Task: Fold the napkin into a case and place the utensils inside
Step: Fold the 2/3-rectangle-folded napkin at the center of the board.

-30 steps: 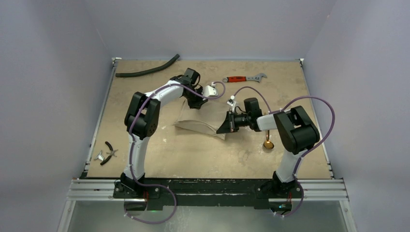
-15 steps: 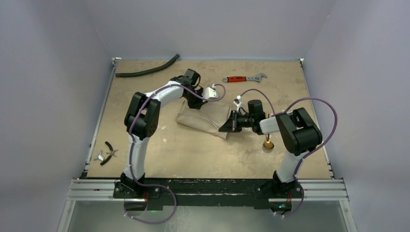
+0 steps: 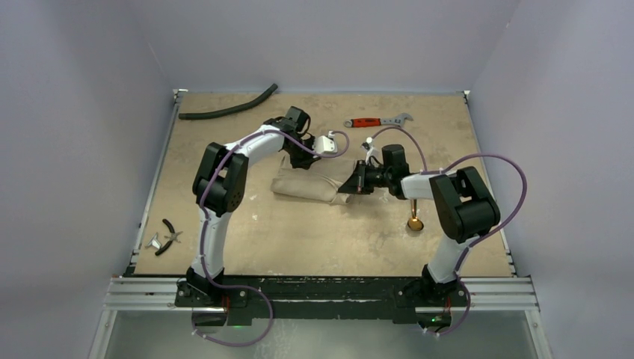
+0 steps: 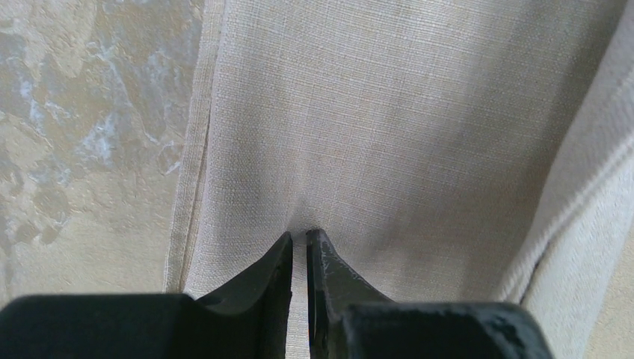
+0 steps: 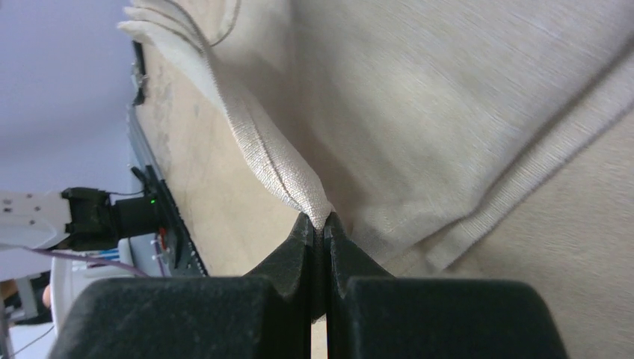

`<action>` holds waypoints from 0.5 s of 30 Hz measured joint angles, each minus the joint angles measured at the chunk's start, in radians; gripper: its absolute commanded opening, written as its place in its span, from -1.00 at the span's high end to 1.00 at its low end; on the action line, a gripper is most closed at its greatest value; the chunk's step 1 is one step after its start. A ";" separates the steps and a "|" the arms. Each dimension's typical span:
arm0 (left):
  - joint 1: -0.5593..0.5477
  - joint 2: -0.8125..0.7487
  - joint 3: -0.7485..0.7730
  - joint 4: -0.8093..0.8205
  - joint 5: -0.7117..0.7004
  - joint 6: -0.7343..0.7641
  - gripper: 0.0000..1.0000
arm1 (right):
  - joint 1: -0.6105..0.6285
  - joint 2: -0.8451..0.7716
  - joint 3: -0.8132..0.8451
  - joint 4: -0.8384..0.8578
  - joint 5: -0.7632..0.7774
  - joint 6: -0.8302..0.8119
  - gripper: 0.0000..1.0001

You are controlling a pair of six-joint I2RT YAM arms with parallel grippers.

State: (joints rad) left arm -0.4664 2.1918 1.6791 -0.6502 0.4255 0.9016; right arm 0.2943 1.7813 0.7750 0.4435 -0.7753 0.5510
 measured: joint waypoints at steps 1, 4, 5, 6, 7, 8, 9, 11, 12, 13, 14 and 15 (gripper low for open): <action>0.000 0.000 0.004 -0.005 -0.002 0.000 0.70 | 0.000 0.004 0.000 -0.012 0.013 -0.005 1.00; 0.003 0.000 0.019 -0.029 -0.004 -0.007 0.48 | -0.001 0.016 -0.002 -0.035 0.048 -0.016 1.00; 0.005 0.000 0.031 -0.041 -0.003 -0.012 0.40 | -0.002 0.019 -0.005 -0.042 0.056 -0.019 1.00; 0.006 0.000 0.043 -0.051 -0.003 -0.019 0.33 | -0.003 0.019 -0.008 -0.047 0.060 -0.021 1.00; 0.010 0.000 0.061 -0.063 -0.003 -0.022 0.28 | -0.005 0.019 -0.011 -0.049 0.063 -0.022 1.00; 0.013 0.000 0.079 -0.070 -0.003 -0.027 0.24 | -0.006 0.019 -0.013 -0.050 0.066 -0.024 1.00; 0.017 -0.001 0.099 -0.074 -0.003 -0.031 0.21 | -0.007 0.019 -0.013 -0.051 0.070 -0.026 1.00; 0.028 -0.006 0.132 -0.083 0.000 -0.040 0.15 | -0.008 0.019 -0.013 -0.050 0.070 -0.029 1.00; 0.034 -0.010 0.149 -0.093 0.006 -0.047 0.14 | -0.008 0.021 -0.013 -0.050 0.070 -0.031 1.00; 0.041 -0.014 0.171 -0.109 0.013 -0.050 0.13 | -0.009 0.024 -0.013 -0.049 0.070 -0.033 0.98; 0.048 -0.017 0.194 -0.127 0.021 -0.053 0.12 | -0.009 0.030 -0.013 -0.049 0.070 -0.035 0.97; 0.055 -0.022 0.220 -0.149 0.032 -0.053 0.11 | -0.009 0.034 -0.013 -0.050 0.070 -0.036 0.96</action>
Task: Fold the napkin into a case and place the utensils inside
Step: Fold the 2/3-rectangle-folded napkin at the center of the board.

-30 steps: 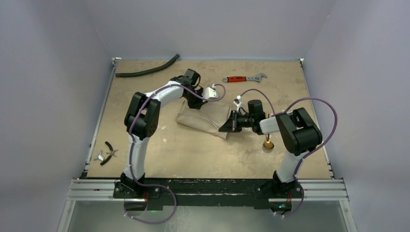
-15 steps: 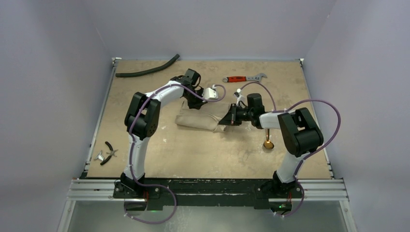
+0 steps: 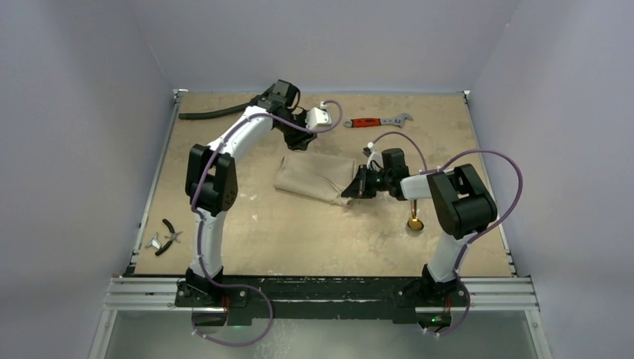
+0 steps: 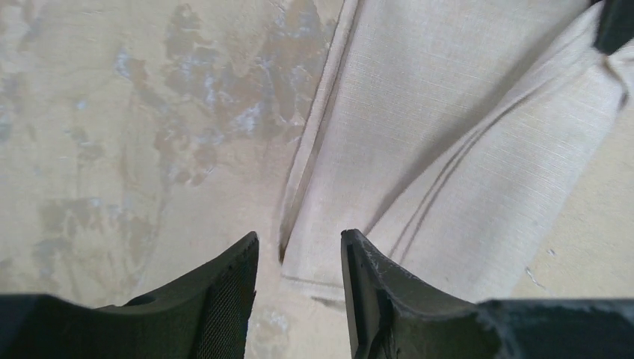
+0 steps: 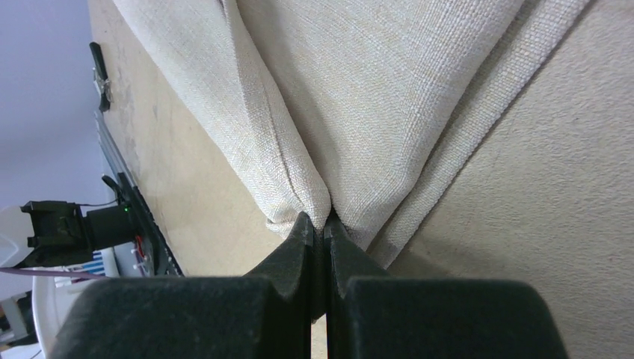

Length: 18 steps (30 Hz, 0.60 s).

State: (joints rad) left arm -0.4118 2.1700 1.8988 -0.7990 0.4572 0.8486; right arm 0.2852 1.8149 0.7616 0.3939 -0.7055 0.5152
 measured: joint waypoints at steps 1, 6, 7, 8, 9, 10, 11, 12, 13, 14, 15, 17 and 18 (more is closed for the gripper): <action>0.005 -0.008 0.022 -0.022 0.013 0.006 0.10 | -0.001 0.006 0.000 0.001 -0.001 -0.001 0.95; 0.005 -0.085 -0.001 -0.146 0.045 0.077 0.14 | -0.004 0.012 0.000 0.006 -0.013 -0.002 0.83; -0.001 -0.098 -0.031 -0.169 0.046 0.092 0.16 | -0.004 0.012 0.000 0.008 -0.013 -0.003 0.79; -0.005 -0.105 -0.062 -0.190 0.045 0.104 0.19 | -0.004 0.012 0.000 0.008 -0.014 -0.003 0.75; -0.010 -0.105 -0.087 -0.198 0.044 0.110 0.21 | -0.004 0.012 0.000 0.008 -0.015 -0.003 0.70; -0.015 -0.105 -0.124 -0.198 0.042 0.114 0.23 | -0.004 0.012 0.000 0.008 -0.016 -0.003 0.64; -0.018 -0.105 -0.166 -0.192 0.037 0.115 0.24 | -0.004 0.012 0.000 0.008 -0.018 -0.003 0.56; -0.021 -0.105 -0.206 -0.180 0.033 0.114 0.27 | -0.004 0.012 0.000 0.008 -0.019 -0.003 0.49; -0.022 -0.106 -0.251 -0.158 0.027 0.114 0.29 | -0.004 0.011 0.000 0.007 -0.021 -0.003 0.43; -0.024 -0.110 -0.294 -0.132 0.018 0.114 0.31 | -0.004 0.007 0.000 0.005 -0.023 -0.003 0.29; -0.028 -0.114 -0.335 -0.105 0.004 0.114 0.34 | -0.004 0.000 0.001 -0.002 -0.023 -0.005 0.01; -0.033 -0.122 -0.391 -0.061 -0.024 0.113 0.37 | -0.004 -0.020 0.005 -0.026 -0.023 -0.011 -0.84; -0.037 -0.124 -0.407 -0.043 -0.035 0.113 0.38 | -0.004 -0.035 0.013 -0.045 -0.029 -0.010 -0.96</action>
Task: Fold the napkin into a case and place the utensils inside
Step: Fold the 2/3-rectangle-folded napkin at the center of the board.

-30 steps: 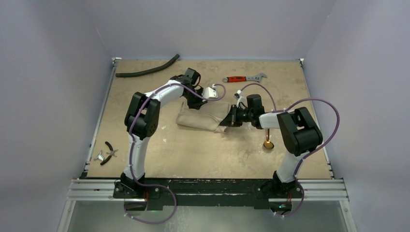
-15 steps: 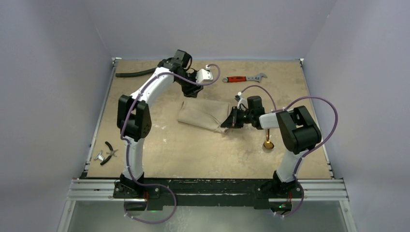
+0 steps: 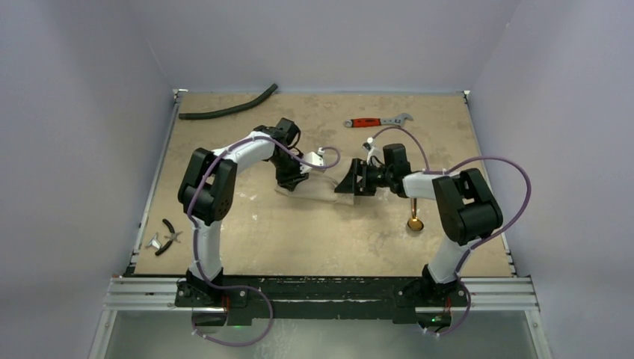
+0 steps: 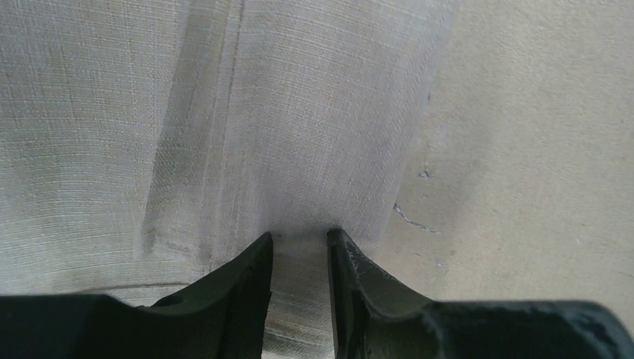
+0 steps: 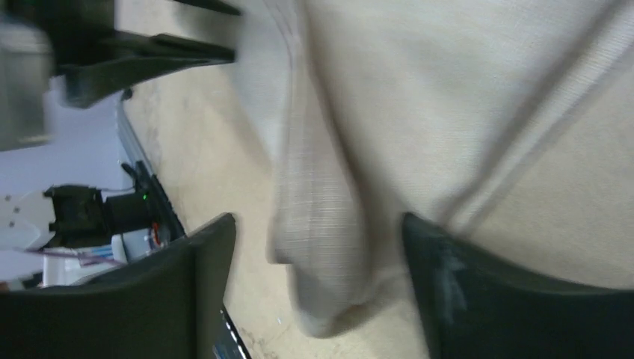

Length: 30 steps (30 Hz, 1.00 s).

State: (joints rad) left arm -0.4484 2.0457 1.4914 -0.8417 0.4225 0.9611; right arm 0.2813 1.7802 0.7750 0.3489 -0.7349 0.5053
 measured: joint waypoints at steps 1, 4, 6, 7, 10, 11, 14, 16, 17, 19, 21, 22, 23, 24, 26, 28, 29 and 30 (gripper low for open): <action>-0.005 -0.003 -0.006 0.016 -0.012 -0.001 0.39 | 0.001 -0.018 0.015 -0.018 -0.007 -0.007 -0.98; -0.013 -0.012 -0.008 0.068 -0.032 -0.002 0.39 | 0.003 -0.063 0.071 -0.073 0.003 -0.043 -0.97; -0.014 -0.013 -0.008 0.092 -0.036 -0.003 0.39 | 0.000 -0.085 0.107 -0.113 0.026 -0.068 -0.84; -0.014 -0.013 -0.008 0.098 -0.037 -0.004 0.40 | 0.000 -0.095 0.121 -0.137 0.040 -0.079 -0.73; -0.014 -0.013 -0.008 0.101 -0.037 -0.008 0.40 | -0.001 -0.118 0.162 -0.204 0.077 -0.116 -0.25; -0.014 -0.014 -0.008 0.101 -0.037 -0.008 0.41 | -0.001 -0.121 0.178 -0.224 0.091 -0.128 0.01; -0.012 -0.016 -0.008 0.100 -0.034 -0.016 0.40 | -0.001 -0.117 0.231 -0.263 0.122 -0.163 1.00; -0.007 -0.018 -0.002 0.099 -0.025 -0.031 0.38 | -0.001 -0.096 0.275 -0.283 0.123 -0.177 1.00; -0.003 -0.018 0.008 0.093 -0.018 -0.043 0.37 | -0.001 -0.077 0.299 -0.285 0.121 -0.186 1.00; 0.006 -0.018 0.031 0.087 -0.005 -0.063 0.36 | -0.001 -0.008 0.364 -0.287 0.118 -0.198 1.00; 0.012 -0.019 0.059 0.084 0.016 -0.089 0.35 | -0.001 0.061 0.400 -0.281 0.122 -0.208 1.00; 0.015 -0.021 0.071 0.082 0.028 -0.098 0.35 | -0.001 0.083 0.402 -0.282 0.129 -0.211 1.00; 0.016 -0.025 0.079 0.082 0.040 -0.110 0.34 | -0.001 0.100 0.402 -0.291 0.143 -0.213 0.89; 0.015 -0.031 0.086 0.079 0.055 -0.124 0.33 | -0.001 0.112 0.401 -0.299 0.159 -0.216 0.84; 0.008 -0.040 0.101 0.075 0.082 -0.153 0.32 | -0.001 0.108 0.389 -0.307 0.198 -0.218 0.83; -0.003 -0.041 0.130 0.075 0.108 -0.191 0.30 | -0.001 0.056 0.355 -0.306 0.252 -0.218 0.83; -0.007 -0.037 0.150 0.078 0.116 -0.213 0.30 | -0.001 0.018 0.338 -0.307 0.278 -0.218 0.82; -0.012 -0.031 0.177 0.080 0.124 -0.232 0.30 | -0.001 -0.016 0.325 -0.306 0.296 -0.218 0.81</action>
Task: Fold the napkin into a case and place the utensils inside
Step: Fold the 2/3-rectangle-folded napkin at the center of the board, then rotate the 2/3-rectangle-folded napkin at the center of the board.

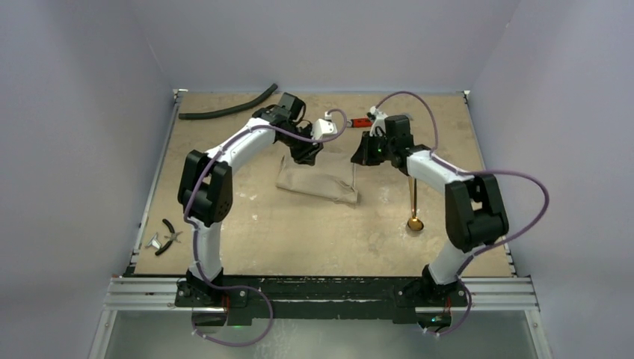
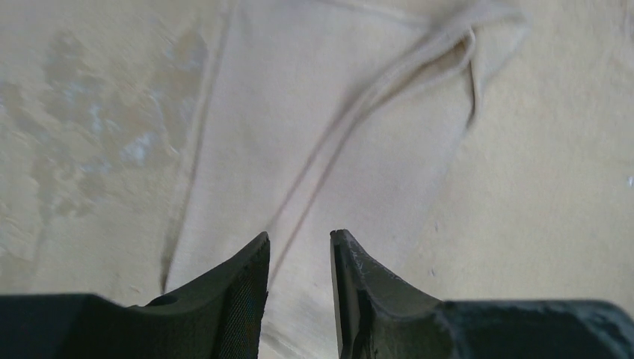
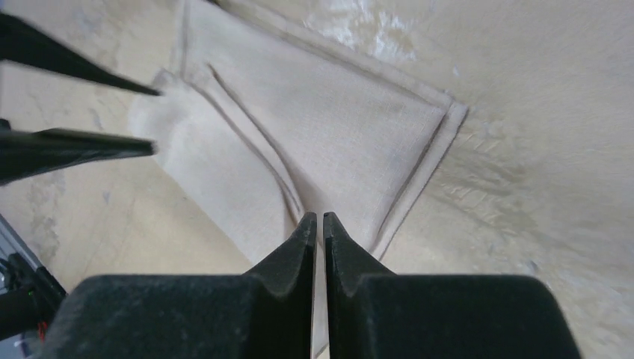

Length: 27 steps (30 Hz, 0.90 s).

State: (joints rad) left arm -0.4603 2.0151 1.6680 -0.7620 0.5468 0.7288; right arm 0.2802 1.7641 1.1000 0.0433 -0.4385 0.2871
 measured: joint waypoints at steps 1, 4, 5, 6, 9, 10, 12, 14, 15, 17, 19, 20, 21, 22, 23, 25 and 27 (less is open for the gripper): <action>-0.004 0.009 0.023 0.008 0.004 -0.016 0.30 | 0.000 -0.045 -0.015 0.000 0.015 0.000 0.85; -0.014 0.054 0.088 0.075 0.007 -0.077 0.31 | 0.005 -0.167 -0.053 0.010 0.041 0.000 1.00; -0.017 0.068 0.095 0.095 0.007 -0.092 0.31 | 0.012 -0.206 -0.074 0.017 0.051 0.000 1.00; -0.020 0.083 0.100 0.120 0.004 -0.109 0.32 | 0.017 -0.242 -0.101 0.021 0.061 0.000 1.00; -0.034 0.140 0.109 0.171 -0.004 -0.146 0.35 | 0.089 -0.293 -0.172 0.021 0.099 0.007 1.00; -0.040 0.158 0.115 0.175 -0.005 -0.153 0.35 | 0.113 -0.298 -0.194 0.019 0.109 0.011 1.00; -0.054 0.200 0.128 0.185 -0.009 -0.161 0.35 | 0.161 -0.301 -0.252 0.020 0.116 0.023 1.00; -0.065 0.229 0.129 0.192 -0.013 -0.167 0.37 | 0.187 -0.299 -0.298 0.013 0.117 0.035 1.00; -0.069 0.240 0.129 0.192 -0.015 -0.168 0.36 | 0.187 -0.297 -0.309 0.008 0.117 0.038 1.00; -0.074 0.248 0.126 0.195 -0.020 -0.169 0.37 | 0.183 -0.286 -0.317 0.006 0.135 0.045 1.00; -0.074 0.248 0.118 0.203 -0.024 -0.168 0.37 | 0.179 -0.273 -0.317 0.023 0.144 0.045 1.00; -0.074 0.248 0.116 0.209 -0.027 -0.168 0.38 | 0.177 -0.264 -0.316 0.030 0.150 0.046 1.00; -0.073 0.248 0.112 0.217 -0.028 -0.168 0.39 | 0.177 -0.253 -0.313 0.035 0.155 0.046 1.00; -0.072 0.248 0.108 0.222 -0.029 -0.168 0.40 | 0.177 -0.239 -0.309 0.042 0.159 0.046 1.00; -0.072 0.248 0.105 0.224 -0.030 -0.168 0.41 | 0.177 -0.226 -0.304 0.047 0.161 0.047 1.00; -0.072 0.248 0.098 0.224 -0.032 -0.167 0.42 | 0.177 -0.189 -0.289 0.065 0.164 0.049 1.00; -0.072 0.248 0.093 0.225 -0.032 -0.164 0.43 | 0.177 -0.160 -0.278 0.081 0.171 0.053 1.00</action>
State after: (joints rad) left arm -0.5323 2.2635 1.7611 -0.5369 0.5148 0.5652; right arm 0.4572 1.6039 0.8215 0.1242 -0.2676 0.3401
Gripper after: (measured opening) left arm 0.295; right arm 0.004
